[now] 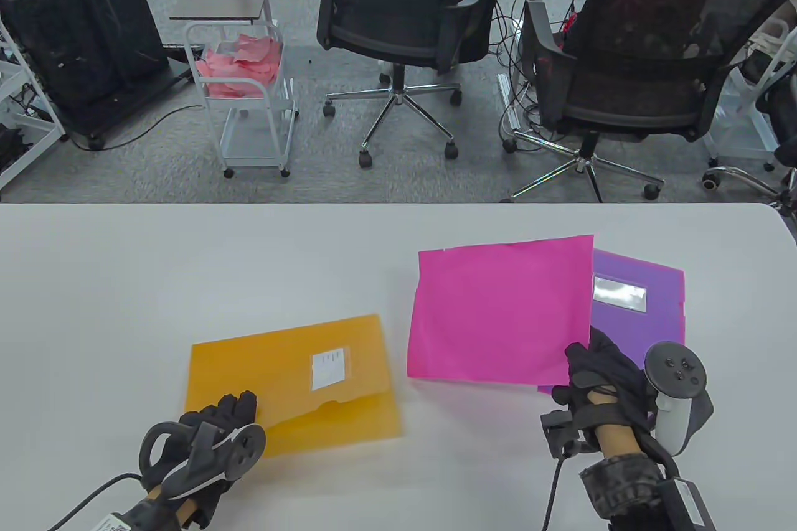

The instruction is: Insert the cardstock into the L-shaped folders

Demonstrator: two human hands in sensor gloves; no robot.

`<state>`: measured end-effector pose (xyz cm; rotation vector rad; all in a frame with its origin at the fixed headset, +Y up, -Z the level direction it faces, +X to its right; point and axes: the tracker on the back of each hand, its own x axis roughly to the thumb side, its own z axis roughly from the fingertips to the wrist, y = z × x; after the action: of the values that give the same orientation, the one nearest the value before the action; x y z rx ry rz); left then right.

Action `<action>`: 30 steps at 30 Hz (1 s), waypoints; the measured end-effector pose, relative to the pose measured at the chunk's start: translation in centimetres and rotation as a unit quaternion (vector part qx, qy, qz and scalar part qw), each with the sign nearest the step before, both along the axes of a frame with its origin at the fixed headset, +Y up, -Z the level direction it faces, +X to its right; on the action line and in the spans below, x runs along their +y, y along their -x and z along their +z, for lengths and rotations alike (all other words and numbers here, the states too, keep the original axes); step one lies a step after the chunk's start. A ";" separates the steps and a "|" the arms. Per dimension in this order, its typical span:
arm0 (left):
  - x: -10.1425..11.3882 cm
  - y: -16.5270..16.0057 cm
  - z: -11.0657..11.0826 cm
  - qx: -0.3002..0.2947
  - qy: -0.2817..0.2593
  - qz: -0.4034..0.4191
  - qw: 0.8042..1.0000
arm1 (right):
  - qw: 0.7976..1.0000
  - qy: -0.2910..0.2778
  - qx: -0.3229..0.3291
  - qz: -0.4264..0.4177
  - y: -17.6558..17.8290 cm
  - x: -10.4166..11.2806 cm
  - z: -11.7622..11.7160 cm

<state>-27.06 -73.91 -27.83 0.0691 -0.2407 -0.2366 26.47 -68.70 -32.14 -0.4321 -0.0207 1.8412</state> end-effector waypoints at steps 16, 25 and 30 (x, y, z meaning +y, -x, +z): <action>0.6 0.8 -0.2 0.048 -0.018 0.017 0.999 | 0.986 0.084 0.098 -0.109 0.0 -1.4 -0.5; 0.5 0.9 -0.3 0.054 -0.022 0.026 0.998 | 0.980 0.129 0.123 -0.085 0.4 -1.8 -0.6; 0.4 0.8 -0.3 0.046 -0.022 0.029 0.998 | 0.973 0.156 0.151 -0.075 1.1 -2.6 -0.7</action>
<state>-27.89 -73.49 -28.14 0.1075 -0.1420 -0.1874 25.33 -71.33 -32.83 -0.3547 0.5027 1.7472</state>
